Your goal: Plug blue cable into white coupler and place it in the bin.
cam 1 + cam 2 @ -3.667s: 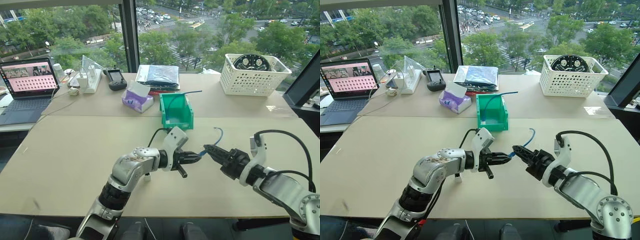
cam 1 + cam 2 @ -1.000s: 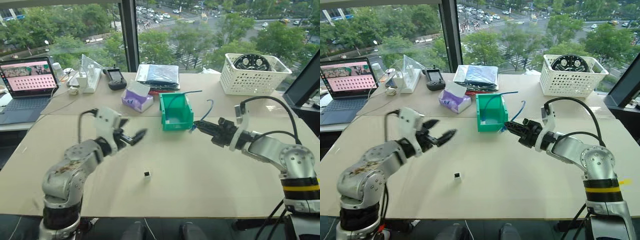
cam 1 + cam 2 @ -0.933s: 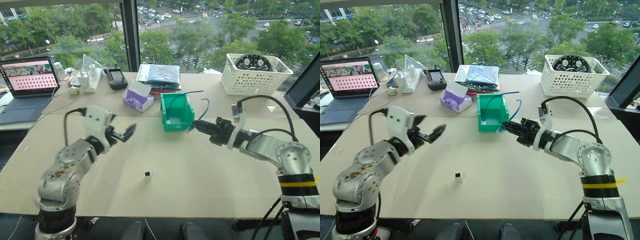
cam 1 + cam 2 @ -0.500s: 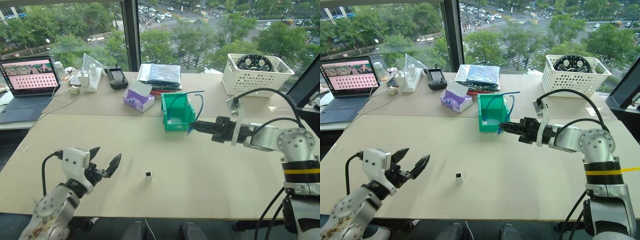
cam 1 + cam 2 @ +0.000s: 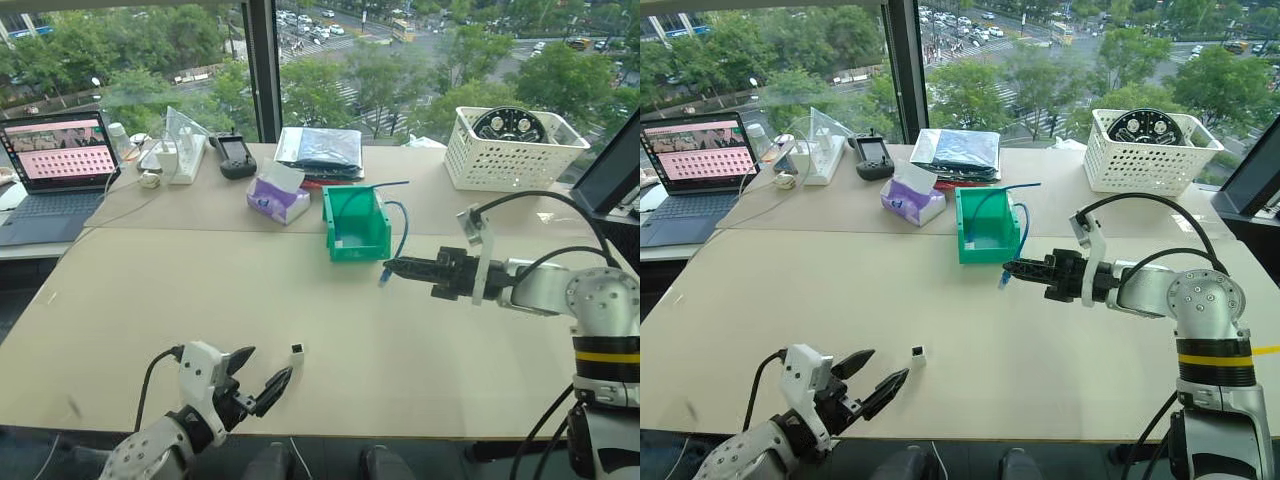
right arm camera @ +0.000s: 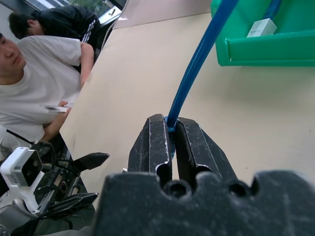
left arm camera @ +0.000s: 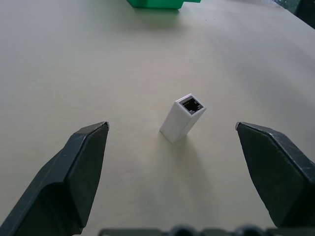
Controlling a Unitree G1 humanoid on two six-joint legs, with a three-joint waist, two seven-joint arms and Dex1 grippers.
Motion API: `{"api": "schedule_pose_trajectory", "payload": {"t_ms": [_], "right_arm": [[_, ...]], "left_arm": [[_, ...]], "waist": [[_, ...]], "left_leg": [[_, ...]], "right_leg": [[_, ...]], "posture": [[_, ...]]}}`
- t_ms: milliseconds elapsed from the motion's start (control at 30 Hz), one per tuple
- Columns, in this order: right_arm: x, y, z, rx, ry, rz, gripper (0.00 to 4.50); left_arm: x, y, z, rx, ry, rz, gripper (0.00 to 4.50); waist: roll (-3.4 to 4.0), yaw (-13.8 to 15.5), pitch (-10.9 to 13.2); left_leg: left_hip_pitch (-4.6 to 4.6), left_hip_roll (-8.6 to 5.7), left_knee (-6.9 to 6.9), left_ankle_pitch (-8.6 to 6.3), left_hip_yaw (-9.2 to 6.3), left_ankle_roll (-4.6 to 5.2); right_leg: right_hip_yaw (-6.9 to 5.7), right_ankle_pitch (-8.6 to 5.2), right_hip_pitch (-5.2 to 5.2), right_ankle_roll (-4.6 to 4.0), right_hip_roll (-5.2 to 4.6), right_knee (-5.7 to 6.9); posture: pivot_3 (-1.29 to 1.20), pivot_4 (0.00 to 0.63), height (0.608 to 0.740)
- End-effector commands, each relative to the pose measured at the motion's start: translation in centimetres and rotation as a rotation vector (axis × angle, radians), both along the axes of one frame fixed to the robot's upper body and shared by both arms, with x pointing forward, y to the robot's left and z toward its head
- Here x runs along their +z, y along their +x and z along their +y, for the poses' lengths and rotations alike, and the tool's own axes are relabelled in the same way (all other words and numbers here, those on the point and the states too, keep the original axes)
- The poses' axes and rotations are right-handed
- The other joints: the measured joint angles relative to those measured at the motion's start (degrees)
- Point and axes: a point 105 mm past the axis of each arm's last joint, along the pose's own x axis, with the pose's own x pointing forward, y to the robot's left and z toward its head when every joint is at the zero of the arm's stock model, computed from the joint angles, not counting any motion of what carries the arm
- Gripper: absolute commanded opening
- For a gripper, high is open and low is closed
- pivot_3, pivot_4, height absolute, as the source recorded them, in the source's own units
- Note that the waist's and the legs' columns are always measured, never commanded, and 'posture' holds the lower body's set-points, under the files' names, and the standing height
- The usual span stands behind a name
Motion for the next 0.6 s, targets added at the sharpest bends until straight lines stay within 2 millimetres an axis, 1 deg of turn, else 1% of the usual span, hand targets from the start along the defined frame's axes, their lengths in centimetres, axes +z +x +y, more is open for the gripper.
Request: {"api": "schedule_pose_trajectory", "payload": {"t_ms": [33, 67, 133, 200, 233, 300, 400, 600], "right_arm": [[1.1, -1.0, -0.4, -0.007, 0.012, -0.041, 0.0], [1.1, -1.1, -0.5, -0.013, 0.011, -0.041, 0.0], [1.0, -1.3, -0.7, -0.031, 0.01, -0.041, 0.0], [1.0, -1.5, -0.8, -0.044, 0.011, -0.041, 0.0], [1.0, -1.6, -0.8, -0.048, 0.014, -0.042, 0.0], [1.0, -1.6, -0.8, -0.06, 0.019, -0.043, 0.0], [0.9, -1.7, -0.8, -0.072, 0.023, -0.044, 0.0], [1.0, -1.7, -0.8, -0.09, 0.033, -0.05, 0.0]], "left_arm": [[-0.3, 0.6, -1.3, -0.042, 0.006, 0.032, 4.47], [-0.3, 0.8, -1.4, -0.046, 0.013, 0.034, 4.47], [0.0, 1.7, -2.2, -0.056, 0.02, 0.043, 4.47], [0.3, 2.1, -3.0, -0.083, 0.031, 0.047, 4.47], [0.4, 2.3, -3.2, -0.086, 0.039, 0.05, 4.47], [0.6, 3.0, -3.6, -0.087, 0.061, 0.052, 4.47], [0.8, 3.4, -4.0, -0.094, 0.089, 0.059, 4.47], [0.1, 3.1, -3.3, -0.082, 0.169, 0.088, 4.47]], "waist": [[0.0, 0.01, 0.0], [0.0, 0.06, 0.0], [0.0, 0.06, 0.0], [0.0, 0.15, 0.0], [0.0, 0.11, 0.0], [0.0, -0.06, 0.0], [0.0, -0.16, 0.0], [0.0, -0.33, 0.0]], "left_leg": [[0.0, -0.01, 0.01, 0.0, 0.0, 0.0], [-0.01, -0.01, 0.0, 0.0, 0.0, 0.0], [-0.01, -0.02, 0.01, 0.0, -0.01, 0.0], [-0.01, -0.03, 0.02, 0.01, -0.02, 0.01], [-0.02, -0.03, 0.05, 0.01, -0.03, 0.01], [-0.02, -0.03, 0.05, 0.01, -0.01, 0.01], [-0.01, -0.02, 0.05, 0.0, -0.02, 0.01], [-0.01, -0.02, 0.04, 0.0, -0.02, 0.01]], "right_leg": [[0.0, 0.0, 0.01, 0.01, 0.0, 0.01], [0.0, 0.01, 0.0, 0.02, 0.0, 0.0], [0.01, 0.06, 0.0, 0.05, 0.01, 0.01], [0.02, 0.15, 0.02, 0.17, 0.01, 0.02], [0.02, 0.23, 0.02, 0.31, 0.03, 0.01], [0.04, 0.24, 0.04, 0.33, 0.03, 0.0], [0.04, 0.26, 0.03, 0.34, 0.06, 0.0], [0.06, 0.3, 0.03, 0.25, 0.08, 0.0]], "posture": [[0.0, 0.15, 0.74], [0.0, 0.15, 0.74], [0.0, 0.15, 0.74], [0.0, 0.15, 0.74], [0.0, 0.15, 0.74], [0.0, 0.15, 0.74], [0.0, 0.15, 0.74], [0.0, 0.15, 0.74]]}}
